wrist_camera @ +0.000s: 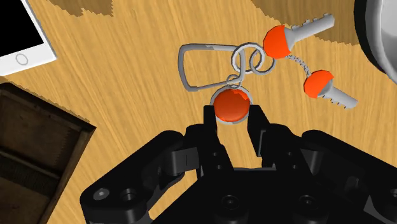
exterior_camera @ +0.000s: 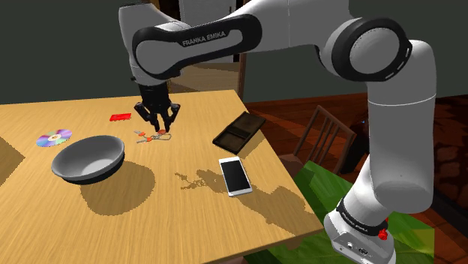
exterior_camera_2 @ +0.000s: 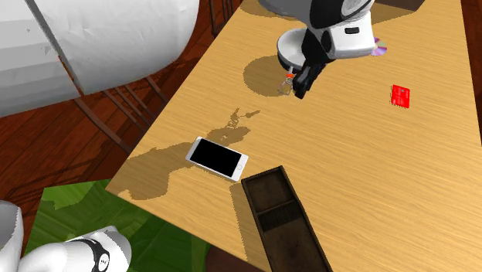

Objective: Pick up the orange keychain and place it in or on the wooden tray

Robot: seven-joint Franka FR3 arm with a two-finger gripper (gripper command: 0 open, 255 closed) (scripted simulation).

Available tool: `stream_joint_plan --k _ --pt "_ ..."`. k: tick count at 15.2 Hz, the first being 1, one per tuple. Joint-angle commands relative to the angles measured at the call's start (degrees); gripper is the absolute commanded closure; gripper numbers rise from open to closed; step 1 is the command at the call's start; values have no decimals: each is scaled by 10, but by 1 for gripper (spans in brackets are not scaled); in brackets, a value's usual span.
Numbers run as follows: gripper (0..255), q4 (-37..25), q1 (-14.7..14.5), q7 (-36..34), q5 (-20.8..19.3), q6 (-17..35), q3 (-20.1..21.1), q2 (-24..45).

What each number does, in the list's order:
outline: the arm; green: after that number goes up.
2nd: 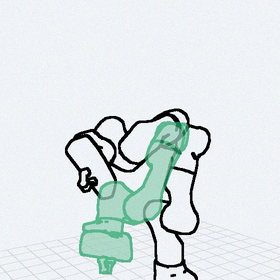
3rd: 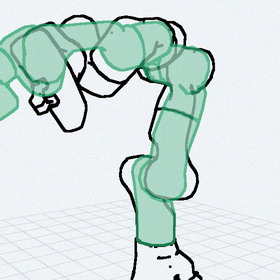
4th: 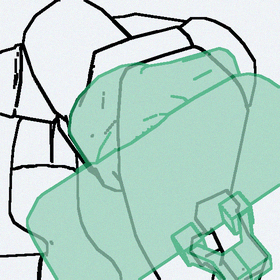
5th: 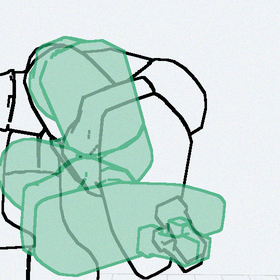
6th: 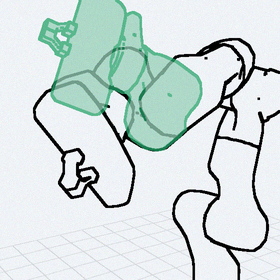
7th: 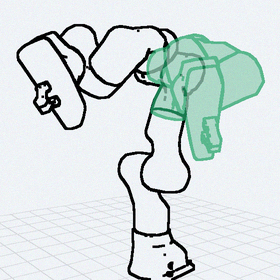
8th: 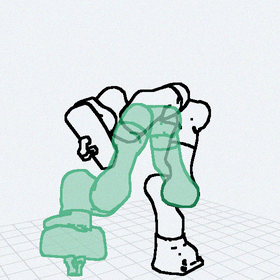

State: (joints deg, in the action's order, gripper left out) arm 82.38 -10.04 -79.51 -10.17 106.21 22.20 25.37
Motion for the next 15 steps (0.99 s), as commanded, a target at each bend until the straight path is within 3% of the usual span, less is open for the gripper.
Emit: stream_joint_plan --k 1,8,15 --pt "255 22 12 10 7 4 0 -19" --pt "255 182 88 97 54 54 -13 -139" --pt "255 294 145 196 92 80 -47 -233"
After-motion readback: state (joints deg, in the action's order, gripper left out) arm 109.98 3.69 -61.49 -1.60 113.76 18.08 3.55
